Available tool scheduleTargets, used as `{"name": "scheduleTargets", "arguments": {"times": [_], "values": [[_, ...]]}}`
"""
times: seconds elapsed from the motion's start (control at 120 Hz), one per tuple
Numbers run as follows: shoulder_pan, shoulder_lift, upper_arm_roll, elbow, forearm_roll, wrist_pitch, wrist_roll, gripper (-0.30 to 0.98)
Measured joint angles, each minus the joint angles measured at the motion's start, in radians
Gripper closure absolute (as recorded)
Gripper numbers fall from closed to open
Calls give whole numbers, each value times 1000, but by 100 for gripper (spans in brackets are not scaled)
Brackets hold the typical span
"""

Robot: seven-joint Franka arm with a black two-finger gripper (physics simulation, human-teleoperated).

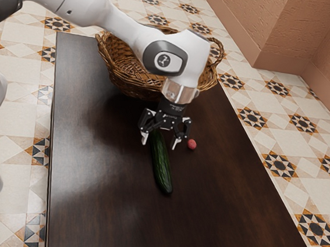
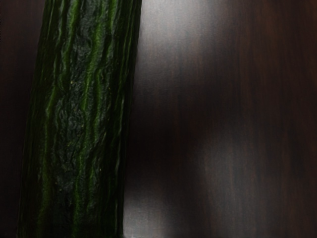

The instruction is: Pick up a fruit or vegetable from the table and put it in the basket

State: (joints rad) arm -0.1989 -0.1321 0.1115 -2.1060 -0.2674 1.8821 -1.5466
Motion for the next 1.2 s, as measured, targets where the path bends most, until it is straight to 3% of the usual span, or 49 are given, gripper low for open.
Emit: {"name": "scheduleTargets", "arguments": {"times": [0.867,1.2], "values": [[19,151,0,45,-30,43,37,4],[12,201,-2,68,-39,46,45,13]]}}
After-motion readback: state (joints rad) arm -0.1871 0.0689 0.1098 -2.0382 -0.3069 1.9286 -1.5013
